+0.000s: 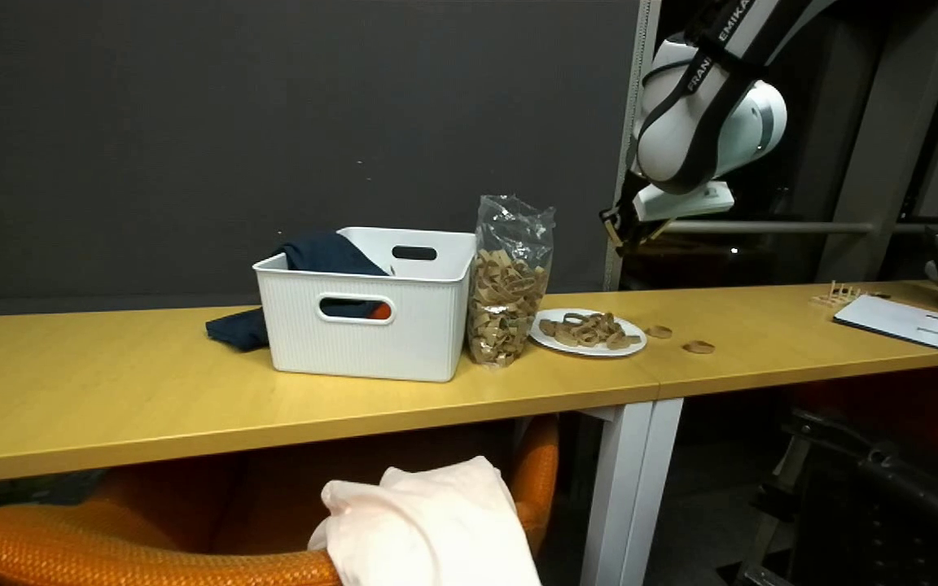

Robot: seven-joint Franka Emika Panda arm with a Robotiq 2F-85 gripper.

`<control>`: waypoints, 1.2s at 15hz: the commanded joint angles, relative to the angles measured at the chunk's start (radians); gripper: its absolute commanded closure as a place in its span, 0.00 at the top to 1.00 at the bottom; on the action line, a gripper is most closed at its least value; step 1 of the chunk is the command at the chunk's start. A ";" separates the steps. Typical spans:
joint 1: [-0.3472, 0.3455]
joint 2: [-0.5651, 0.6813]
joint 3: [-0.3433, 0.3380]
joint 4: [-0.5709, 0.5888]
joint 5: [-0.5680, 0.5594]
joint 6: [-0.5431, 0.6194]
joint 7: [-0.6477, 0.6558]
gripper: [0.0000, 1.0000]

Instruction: Put some of the contents of the plastic bag onto the white plate

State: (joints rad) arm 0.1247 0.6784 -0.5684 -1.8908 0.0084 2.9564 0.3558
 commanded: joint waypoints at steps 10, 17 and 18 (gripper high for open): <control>0.168 -0.271 -0.141 -0.118 -0.142 -0.243 0.061 1.00; 0.167 -0.644 -0.024 -0.230 -0.532 -0.422 0.269 1.00; 0.130 -0.675 0.029 -0.242 -0.566 -0.425 0.296 1.00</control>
State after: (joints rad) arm 0.3173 0.1467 -0.6548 -2.0576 -0.4276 2.5608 0.5462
